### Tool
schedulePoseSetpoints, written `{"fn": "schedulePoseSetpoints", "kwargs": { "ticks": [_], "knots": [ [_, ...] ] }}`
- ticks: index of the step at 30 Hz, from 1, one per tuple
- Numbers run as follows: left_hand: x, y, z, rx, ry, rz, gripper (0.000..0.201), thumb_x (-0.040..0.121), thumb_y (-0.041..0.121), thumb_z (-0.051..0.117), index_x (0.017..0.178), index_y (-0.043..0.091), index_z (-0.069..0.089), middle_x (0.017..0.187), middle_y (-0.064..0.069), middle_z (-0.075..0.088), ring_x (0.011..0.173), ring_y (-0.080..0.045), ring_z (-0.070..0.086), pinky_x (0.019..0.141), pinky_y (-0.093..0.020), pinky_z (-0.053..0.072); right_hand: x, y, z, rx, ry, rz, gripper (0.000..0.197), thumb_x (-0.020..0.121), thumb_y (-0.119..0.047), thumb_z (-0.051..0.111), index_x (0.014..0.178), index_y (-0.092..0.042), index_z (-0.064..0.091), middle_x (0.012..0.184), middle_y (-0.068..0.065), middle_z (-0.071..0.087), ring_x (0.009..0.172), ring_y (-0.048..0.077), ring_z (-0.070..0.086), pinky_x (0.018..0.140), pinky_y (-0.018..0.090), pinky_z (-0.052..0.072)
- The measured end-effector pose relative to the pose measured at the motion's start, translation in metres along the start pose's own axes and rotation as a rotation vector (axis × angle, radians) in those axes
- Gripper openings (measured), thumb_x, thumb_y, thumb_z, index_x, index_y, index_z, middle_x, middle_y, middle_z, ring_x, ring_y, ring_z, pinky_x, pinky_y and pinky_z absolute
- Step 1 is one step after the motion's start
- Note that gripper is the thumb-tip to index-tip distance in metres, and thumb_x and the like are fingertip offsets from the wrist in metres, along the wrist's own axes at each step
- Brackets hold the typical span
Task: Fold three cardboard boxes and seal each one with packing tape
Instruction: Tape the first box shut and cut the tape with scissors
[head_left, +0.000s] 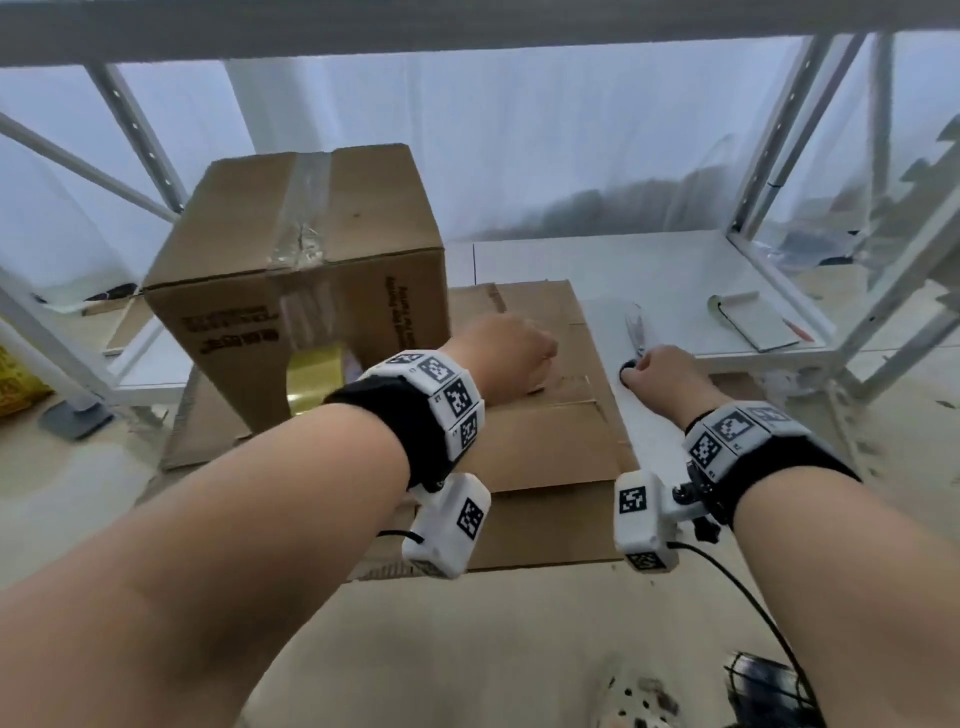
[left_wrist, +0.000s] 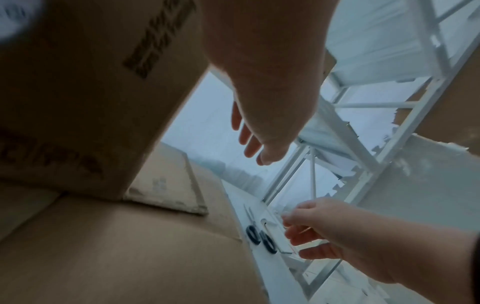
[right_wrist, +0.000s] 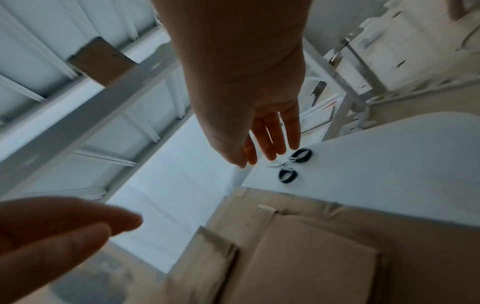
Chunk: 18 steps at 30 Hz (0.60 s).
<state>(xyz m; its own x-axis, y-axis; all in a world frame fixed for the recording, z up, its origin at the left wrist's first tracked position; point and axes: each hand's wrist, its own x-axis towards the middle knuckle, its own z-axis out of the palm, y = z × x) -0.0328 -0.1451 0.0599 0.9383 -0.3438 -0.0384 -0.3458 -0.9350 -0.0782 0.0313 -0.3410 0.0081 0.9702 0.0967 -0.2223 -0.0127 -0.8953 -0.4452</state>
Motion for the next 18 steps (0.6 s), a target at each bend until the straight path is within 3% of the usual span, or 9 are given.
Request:
{"fn": "schedulePoseSetpoints", "kwargs": {
  "ticks": [4, 6, 10, 14, 18],
  "knots": [
    [0.019, -0.003, 0.032, -0.05, -0.094, -0.083, 0.034, 0.098, 0.035, 0.038, 0.121, 0.021, 0.06, 0.121, -0.002, 0.061, 0.109, -0.025, 0.057, 0.087, -0.044, 0.051, 0.029, 0.025, 0.009, -0.033, 0.048, 0.004, 0.031, 0.095, -0.019, 0.044, 0.112, 0.003, 0.059, 0.115, 0.022, 0.055, 0.102, 0.036, 0.057, 0.086, 0.037, 0.045],
    [0.026, -0.007, 0.041, -0.044, -0.125, -0.099, 0.035, 0.099, 0.035, 0.038, 0.121, 0.019, 0.06, 0.12, -0.002, 0.062, 0.108, -0.025, 0.057, 0.086, -0.044, 0.051, 0.047, 0.027, 0.017, -0.057, 0.048, -0.041, 0.033, 0.094, -0.018, 0.042, 0.113, 0.002, 0.06, 0.118, 0.02, 0.057, 0.105, 0.036, 0.055, 0.089, 0.037, 0.046],
    [0.037, -0.014, 0.054, -0.074, -0.131, -0.144, 0.034, 0.098, 0.031, 0.039, 0.12, 0.017, 0.06, 0.121, -0.003, 0.061, 0.11, -0.024, 0.056, 0.088, -0.044, 0.05, 0.067, 0.032, 0.034, -0.024, 0.006, -0.047, 0.027, 0.096, -0.009, 0.037, 0.099, 0.004, 0.06, 0.114, 0.025, 0.06, 0.105, 0.036, 0.056, 0.082, 0.033, 0.043],
    [0.043, -0.019, 0.062, -0.097, -0.142, -0.187, 0.033, 0.098, 0.031, 0.039, 0.119, 0.017, 0.06, 0.119, -0.003, 0.061, 0.108, -0.024, 0.056, 0.085, -0.042, 0.05, 0.066, 0.038, 0.042, -0.095, 0.084, 0.061, 0.035, 0.1, -0.023, 0.036, 0.116, 0.002, 0.056, 0.117, 0.022, 0.059, 0.108, 0.036, 0.056, 0.081, 0.035, 0.042],
    [0.047, -0.019, 0.068, -0.127, -0.161, -0.196, 0.033, 0.098, 0.03, 0.039, 0.118, 0.016, 0.061, 0.118, -0.004, 0.062, 0.106, -0.024, 0.057, 0.086, -0.044, 0.051, 0.069, 0.048, 0.055, -0.095, 0.102, 0.142, 0.038, 0.099, -0.025, 0.043, 0.127, 0.0, 0.046, 0.131, 0.025, 0.045, 0.116, 0.038, 0.049, 0.091, 0.039, 0.041]
  ]
}}
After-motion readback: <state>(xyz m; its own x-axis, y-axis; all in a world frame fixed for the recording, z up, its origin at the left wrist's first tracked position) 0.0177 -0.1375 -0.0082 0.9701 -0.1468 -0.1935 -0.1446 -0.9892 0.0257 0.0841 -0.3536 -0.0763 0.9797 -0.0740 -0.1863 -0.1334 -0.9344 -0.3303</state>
